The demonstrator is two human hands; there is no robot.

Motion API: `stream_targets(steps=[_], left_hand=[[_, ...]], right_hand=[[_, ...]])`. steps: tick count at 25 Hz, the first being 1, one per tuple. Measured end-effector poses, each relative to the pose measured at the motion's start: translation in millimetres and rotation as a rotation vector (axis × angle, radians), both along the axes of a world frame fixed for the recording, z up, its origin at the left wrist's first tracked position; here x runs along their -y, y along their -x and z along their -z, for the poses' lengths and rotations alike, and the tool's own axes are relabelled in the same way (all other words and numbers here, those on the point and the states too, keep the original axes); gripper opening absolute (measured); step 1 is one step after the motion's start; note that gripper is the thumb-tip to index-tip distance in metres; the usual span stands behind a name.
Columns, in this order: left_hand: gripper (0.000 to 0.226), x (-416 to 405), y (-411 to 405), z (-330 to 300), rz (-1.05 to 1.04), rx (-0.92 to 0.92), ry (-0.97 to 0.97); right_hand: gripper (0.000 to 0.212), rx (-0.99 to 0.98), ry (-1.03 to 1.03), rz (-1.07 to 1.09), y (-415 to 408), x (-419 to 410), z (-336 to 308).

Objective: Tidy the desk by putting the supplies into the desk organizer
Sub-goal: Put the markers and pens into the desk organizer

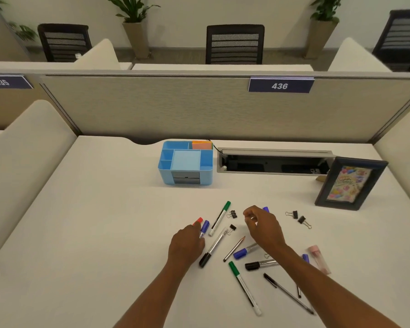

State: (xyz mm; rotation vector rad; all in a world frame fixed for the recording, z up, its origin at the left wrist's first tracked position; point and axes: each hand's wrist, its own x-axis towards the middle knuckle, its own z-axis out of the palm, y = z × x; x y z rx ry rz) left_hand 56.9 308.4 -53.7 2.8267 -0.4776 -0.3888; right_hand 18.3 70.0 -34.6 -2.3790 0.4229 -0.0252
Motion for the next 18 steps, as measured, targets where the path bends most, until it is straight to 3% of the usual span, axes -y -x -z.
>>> stream_targets(steps=[3,8,12,18], left_hand=[[0.054,1,3,-5,-0.025,-0.005,0.042],[0.023,9,-6,-25,0.005,0.114,0.083],[0.026,10,-24,-38,0.03,0.21,0.176],[0.033,8,-60,-50,0.026,0.212,0.338]], right_hand=[[0.013,0.014,-0.008,-0.026,-8,-8,-3],[0.018,0.007,-0.125,-0.111,-35,-27,-14],[0.018,-0.01,-0.235,-0.156,-64,-38,-28],[0.012,-0.007,-0.421,-0.147,-105,-53,-49]])
